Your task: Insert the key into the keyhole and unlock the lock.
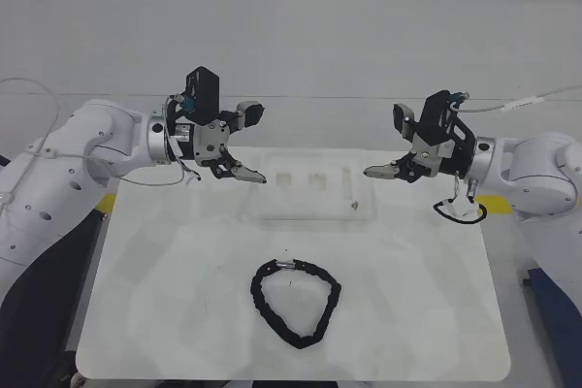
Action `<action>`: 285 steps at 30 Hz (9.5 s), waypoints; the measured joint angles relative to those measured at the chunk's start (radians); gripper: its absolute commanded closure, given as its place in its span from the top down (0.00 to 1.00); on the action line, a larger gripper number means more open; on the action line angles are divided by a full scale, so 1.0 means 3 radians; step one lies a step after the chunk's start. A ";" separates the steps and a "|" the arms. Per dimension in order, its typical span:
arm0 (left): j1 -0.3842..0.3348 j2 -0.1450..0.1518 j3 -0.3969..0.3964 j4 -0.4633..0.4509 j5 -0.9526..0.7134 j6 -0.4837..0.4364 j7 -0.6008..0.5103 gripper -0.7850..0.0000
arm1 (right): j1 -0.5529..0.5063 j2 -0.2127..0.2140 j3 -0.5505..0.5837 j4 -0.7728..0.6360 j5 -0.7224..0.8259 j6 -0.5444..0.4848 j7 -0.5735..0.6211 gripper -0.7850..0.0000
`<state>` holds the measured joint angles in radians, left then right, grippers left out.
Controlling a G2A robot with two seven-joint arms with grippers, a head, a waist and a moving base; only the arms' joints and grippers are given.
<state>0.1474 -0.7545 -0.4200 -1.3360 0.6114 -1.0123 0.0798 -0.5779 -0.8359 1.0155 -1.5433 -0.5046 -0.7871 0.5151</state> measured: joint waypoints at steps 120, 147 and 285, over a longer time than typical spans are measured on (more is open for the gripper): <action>0.0000 0.0000 0.0000 0.0000 0.0000 0.0000 0.0000 1.00 | -0.0126 -0.0712 -0.0985 0.0318 0.0059 0.3275 0.1404 0.46; 0.0000 0.0000 0.0000 0.0000 0.0000 0.0000 0.0000 1.00 | -0.0200 -0.0819 -0.0863 0.0465 -0.0163 0.3630 0.1453 0.25; 0.1393 -0.0353 0.0112 -0.0330 0.1478 0.0729 -0.0638 1.00 | -0.1210 -0.0531 0.1322 -0.0590 0.2521 0.1740 0.2185 0.00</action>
<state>0.5654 -0.8604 -0.3863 -1.4350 1.0547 -0.7936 -0.1115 -0.9409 -0.9953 1.4122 -1.7204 0.2517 -0.2651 1.1706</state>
